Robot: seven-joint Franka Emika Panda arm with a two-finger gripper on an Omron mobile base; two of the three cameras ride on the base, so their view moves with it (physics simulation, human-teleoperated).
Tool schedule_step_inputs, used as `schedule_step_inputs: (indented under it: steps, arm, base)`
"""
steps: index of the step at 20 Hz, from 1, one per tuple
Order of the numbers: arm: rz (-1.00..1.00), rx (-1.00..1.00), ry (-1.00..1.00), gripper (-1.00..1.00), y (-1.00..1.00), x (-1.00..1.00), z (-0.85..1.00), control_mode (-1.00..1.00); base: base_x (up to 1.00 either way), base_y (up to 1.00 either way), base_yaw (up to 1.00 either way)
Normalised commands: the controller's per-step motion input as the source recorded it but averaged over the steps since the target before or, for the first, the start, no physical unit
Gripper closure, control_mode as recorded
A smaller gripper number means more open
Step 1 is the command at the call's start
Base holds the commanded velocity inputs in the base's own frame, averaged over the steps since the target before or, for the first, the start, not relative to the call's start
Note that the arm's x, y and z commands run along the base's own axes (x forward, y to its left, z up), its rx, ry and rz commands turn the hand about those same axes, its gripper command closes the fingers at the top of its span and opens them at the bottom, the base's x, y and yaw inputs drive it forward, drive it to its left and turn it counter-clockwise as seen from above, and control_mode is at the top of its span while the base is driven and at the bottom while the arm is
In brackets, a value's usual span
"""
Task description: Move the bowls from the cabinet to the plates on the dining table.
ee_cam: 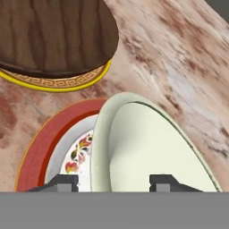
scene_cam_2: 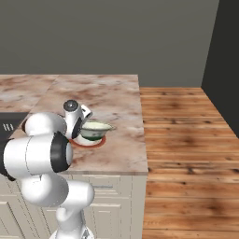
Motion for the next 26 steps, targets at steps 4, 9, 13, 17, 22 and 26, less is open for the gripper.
schedule_step_inputs:
  steps: [4, 9, 13, 17, 22, 26]
  arm:
    - [0.00, 0.00, 0.00, -1.00, 0.00, 0.00, 0.00, -1.00]
    - [0.00, -0.02, -0.01, -1.00, 0.02, 0.00, 0.00, -1.00]
    - [0.00, -0.04, -0.02, -1.00, 0.10, 0.00, 0.01, -1.00]
    - [0.00, -0.06, -0.09, -1.00, 0.04, -0.12, 0.04, -1.00]
    - [0.00, -0.07, -0.15, -1.00, 0.00, -0.06, 0.00, -1.00]
    - [0.00, -0.04, -0.11, -1.00, 0.00, -0.06, 0.06, -1.00]
  base:
    - [0.00, 0.00, 0.00]
    - [0.00, 0.00, 0.00]
    - [0.00, 0.00, 0.00]
    - [0.00, 0.00, 0.00]
    - [0.00, 0.00, 0.00]
    - [0.00, 0.00, 0.00]
